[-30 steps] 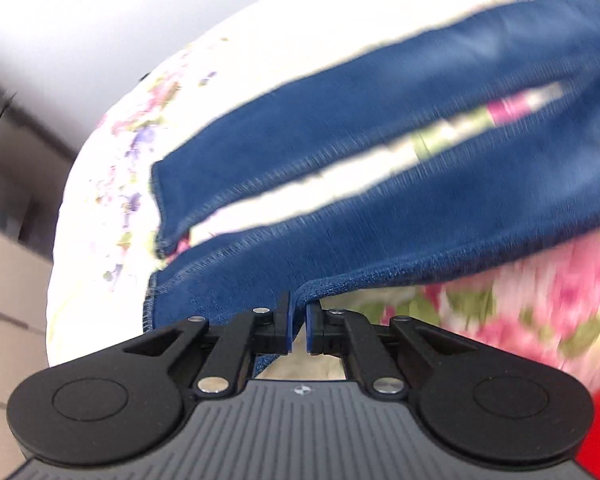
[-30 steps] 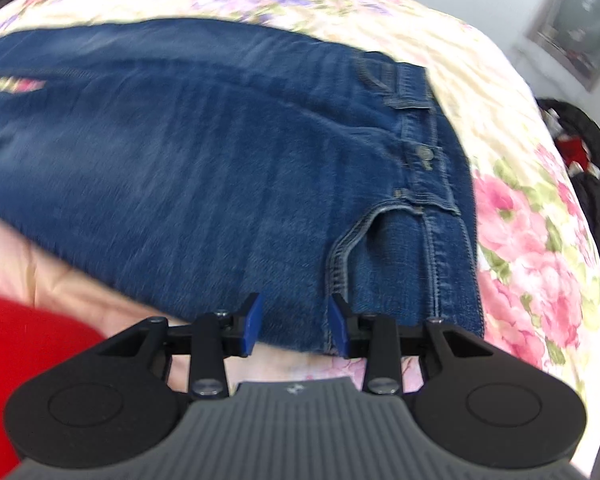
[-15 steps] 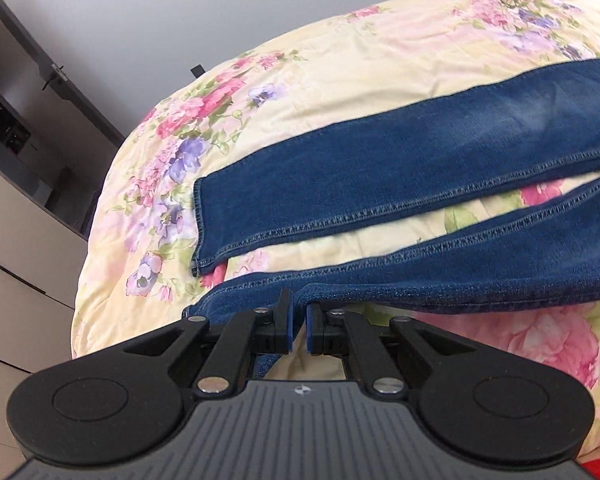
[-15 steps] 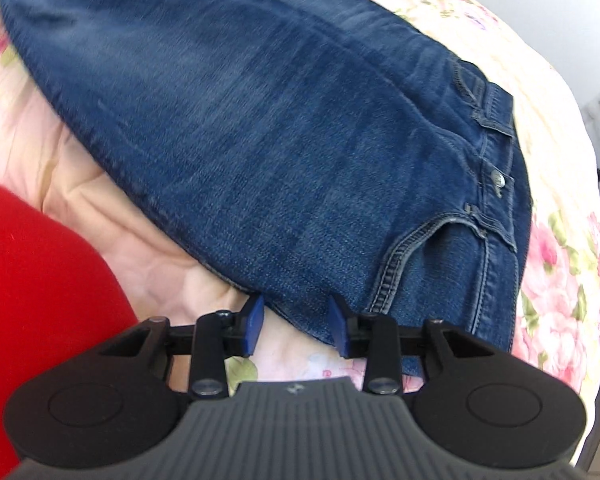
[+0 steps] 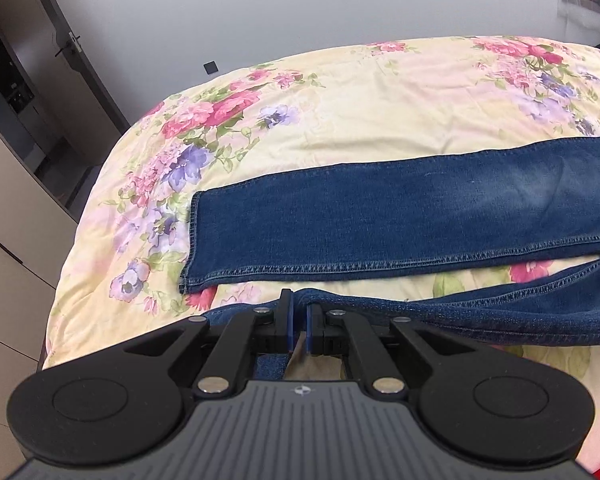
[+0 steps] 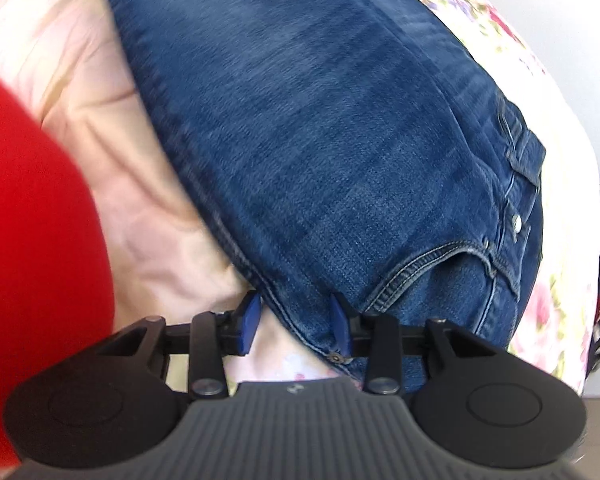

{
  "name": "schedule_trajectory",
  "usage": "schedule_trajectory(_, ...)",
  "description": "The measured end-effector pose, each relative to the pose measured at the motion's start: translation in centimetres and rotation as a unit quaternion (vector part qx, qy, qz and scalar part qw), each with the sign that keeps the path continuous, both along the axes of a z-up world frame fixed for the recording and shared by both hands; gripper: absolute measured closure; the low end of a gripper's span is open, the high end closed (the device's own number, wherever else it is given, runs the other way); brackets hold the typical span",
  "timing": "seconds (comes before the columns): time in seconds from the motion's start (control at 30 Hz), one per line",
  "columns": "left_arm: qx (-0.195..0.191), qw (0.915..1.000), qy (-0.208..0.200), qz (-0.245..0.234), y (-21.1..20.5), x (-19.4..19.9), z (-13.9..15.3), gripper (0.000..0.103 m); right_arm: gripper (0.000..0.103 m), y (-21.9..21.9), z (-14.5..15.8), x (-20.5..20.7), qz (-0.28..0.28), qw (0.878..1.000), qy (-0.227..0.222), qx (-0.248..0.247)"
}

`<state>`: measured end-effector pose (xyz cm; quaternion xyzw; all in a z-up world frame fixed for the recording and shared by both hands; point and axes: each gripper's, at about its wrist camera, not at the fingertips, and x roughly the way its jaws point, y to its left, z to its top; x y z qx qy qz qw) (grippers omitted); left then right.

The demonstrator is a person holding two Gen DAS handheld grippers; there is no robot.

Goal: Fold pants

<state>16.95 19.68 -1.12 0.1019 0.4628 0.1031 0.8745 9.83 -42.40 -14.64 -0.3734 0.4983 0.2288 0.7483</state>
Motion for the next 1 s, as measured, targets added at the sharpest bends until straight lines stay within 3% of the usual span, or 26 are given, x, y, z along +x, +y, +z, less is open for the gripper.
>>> schedule_trajectory(0.03,0.003,1.0,0.0,-0.002,-0.1,0.2,0.0,0.097,0.071,0.0,0.1,0.1,0.003,1.0,0.0,-0.004)
schedule_trajectory(0.1,0.007,1.0,-0.001,-0.005,-0.1,0.7,0.0,0.097,0.086,0.2,0.6,0.2,0.014,1.0,-0.002,-0.008)
schedule_trajectory(0.2,0.007,1.0,-0.004,-0.003,0.3,1.3,0.2,0.097,0.097,0.2,2.4,0.9,0.014,1.0,-0.007,-0.001)
schedule_trajectory(0.33,0.007,0.9999,-0.008,0.0,1.0,2.0,0.9,0.097,0.098,-0.4,6.3,1.9,0.008,0.999,-0.046,0.009)
schedule_trajectory(0.47,0.019,0.9998,-0.009,0.003,1.5,2.8,1.5,0.098,0.098,-0.5,11.2,3.9,-0.001,0.993,-0.113,0.018)
schedule_trajectory(0.63,0.022,0.9995,-0.004,0.021,2.5,5.4,1.9,0.098,0.098,0.3,15.5,9.4,-0.02,0.983,-0.183,0.02)
schedule_trajectory(0.83,0.038,0.9986,0.009,0.036,2.9,11.2,0.5,0.098,0.099,2.7,14.6,18.9,-0.039,0.977,-0.209,-0.013)
schedule_trajectory(1.0,0.059,0.9967,0.044,0.035,2.8,16.9,-3.0,0.098,0.098,4.5,11.0,26.6,-0.066,0.976,-0.203,-0.027)
